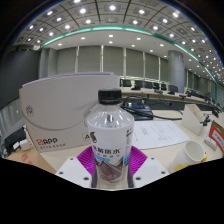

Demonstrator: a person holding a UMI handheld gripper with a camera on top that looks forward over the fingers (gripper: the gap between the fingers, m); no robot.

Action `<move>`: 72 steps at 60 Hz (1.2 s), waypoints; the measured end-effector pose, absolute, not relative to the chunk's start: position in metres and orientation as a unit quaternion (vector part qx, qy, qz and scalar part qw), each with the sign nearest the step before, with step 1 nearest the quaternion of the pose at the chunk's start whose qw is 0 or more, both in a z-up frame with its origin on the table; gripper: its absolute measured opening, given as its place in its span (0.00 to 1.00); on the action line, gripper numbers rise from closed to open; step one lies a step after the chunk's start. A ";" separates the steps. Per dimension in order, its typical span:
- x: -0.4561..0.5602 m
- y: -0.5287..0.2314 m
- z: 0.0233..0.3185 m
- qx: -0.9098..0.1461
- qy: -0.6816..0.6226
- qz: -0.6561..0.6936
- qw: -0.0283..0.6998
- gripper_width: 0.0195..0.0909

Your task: Pour water

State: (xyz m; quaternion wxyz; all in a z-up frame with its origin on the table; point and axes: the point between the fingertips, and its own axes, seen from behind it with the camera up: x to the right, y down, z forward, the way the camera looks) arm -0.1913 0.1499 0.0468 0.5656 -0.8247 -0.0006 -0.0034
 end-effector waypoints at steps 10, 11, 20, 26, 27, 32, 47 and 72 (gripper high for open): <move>-0.194 0.141 0.101 -0.804 0.029 0.043 0.593 0.30; -0.195 0.140 0.109 -0.800 0.039 0.058 0.596 0.30; -0.194 0.133 0.167 -0.750 0.189 0.259 0.578 0.30; -0.182 0.128 0.192 -0.682 0.308 0.393 0.534 0.30; -0.177 0.127 0.194 -0.670 0.325 0.410 0.527 0.30; -0.159 0.128 0.194 -0.613 0.399 0.481 0.484 0.30; -0.129 0.128 0.165 -0.473 0.536 0.608 0.346 0.30; -0.137 0.122 0.177 -0.545 0.487 0.576 0.366 0.30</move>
